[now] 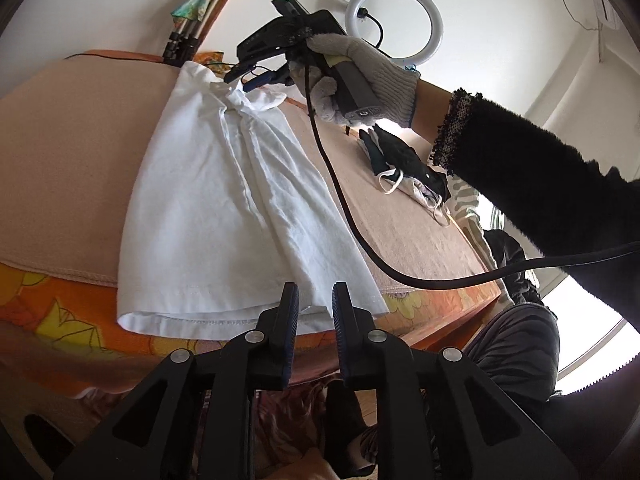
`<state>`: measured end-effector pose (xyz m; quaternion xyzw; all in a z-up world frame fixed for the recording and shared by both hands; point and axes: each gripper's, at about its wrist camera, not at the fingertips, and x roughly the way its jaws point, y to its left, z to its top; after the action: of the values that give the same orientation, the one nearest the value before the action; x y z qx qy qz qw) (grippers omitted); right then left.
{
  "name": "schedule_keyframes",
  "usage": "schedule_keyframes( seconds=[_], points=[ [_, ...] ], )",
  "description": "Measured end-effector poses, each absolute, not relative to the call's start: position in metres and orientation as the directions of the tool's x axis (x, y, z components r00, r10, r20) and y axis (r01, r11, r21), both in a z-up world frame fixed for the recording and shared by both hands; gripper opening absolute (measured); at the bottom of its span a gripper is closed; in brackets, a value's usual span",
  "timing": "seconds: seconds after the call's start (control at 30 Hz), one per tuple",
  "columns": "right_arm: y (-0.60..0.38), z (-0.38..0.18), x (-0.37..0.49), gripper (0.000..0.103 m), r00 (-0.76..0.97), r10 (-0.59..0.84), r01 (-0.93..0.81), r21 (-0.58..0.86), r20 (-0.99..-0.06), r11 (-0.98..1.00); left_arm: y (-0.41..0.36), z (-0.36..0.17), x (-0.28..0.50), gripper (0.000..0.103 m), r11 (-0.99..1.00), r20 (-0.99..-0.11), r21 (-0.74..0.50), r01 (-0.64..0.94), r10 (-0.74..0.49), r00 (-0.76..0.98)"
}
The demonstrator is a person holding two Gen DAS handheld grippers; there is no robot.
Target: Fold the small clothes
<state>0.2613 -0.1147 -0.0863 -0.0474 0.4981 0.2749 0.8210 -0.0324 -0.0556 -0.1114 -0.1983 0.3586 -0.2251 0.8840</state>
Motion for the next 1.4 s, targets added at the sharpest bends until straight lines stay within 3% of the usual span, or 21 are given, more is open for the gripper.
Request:
schedule_keyframes(
  seconds=[0.1, 0.13, 0.23, 0.4, 0.67, 1.13, 1.27, 1.33, 1.4],
  points=[
    [-0.164, -0.066, 0.243, 0.035, 0.406, 0.497, -0.431, 0.319, -0.767, 0.844, -0.038, -0.098, -0.030, 0.020, 0.842, -0.547, -0.475, 0.255, -0.510, 0.664],
    [-0.179, -0.063, 0.234, 0.035, 0.432, 0.502, -0.410, 0.333, -0.750, 0.849, -0.031, -0.095, -0.028, 0.026, 0.848, -0.551, -0.466, 0.253, -0.502, 0.667],
    [-0.221, -0.066, 0.200, 0.037, 0.479, 0.490, -0.358, 0.347, -0.728, 0.867, -0.010, -0.090, -0.015, 0.028, 0.870, -0.581, -0.440, 0.223, -0.465, 0.668],
    [-0.273, -0.100, 0.137, 0.037, 0.471, 0.456, -0.318, 0.337, -0.755, 0.886, 0.026, -0.096, 0.007, 0.029, 0.894, -0.649, -0.419, 0.157, -0.416, 0.637],
    [-0.299, -0.158, 0.034, 0.037, 0.339, 0.532, -0.365, 0.412, -0.776, 0.835, 0.041, -0.129, 0.018, 0.029, 0.866, -0.727, -0.493, 0.080, -0.461, 0.509],
    [-0.276, -0.190, -0.010, 0.037, 0.267, 0.538, -0.431, 0.400, -0.799, 0.809, 0.032, -0.144, 0.019, 0.029, 0.778, -0.706, -0.628, 0.010, -0.575, 0.414],
    [-0.269, -0.191, -0.012, 0.030, 0.282, 0.523, -0.448, 0.371, -0.804, 0.813, 0.025, -0.143, 0.023, 0.025, 0.792, -0.707, -0.609, 0.050, -0.570, 0.419],
    [-0.267, -0.192, -0.011, 0.020, 0.287, 0.517, -0.453, 0.361, -0.807, 0.815, 0.021, -0.143, 0.024, 0.004, 0.799, -0.707, -0.598, 0.070, -0.566, 0.425],
    [-0.265, -0.193, -0.011, 0.005, 0.307, 0.493, -0.464, 0.324, -0.814, 0.825, 0.027, -0.139, 0.022, 0.003, 0.804, -0.699, -0.591, 0.067, -0.552, 0.455]
  ],
)
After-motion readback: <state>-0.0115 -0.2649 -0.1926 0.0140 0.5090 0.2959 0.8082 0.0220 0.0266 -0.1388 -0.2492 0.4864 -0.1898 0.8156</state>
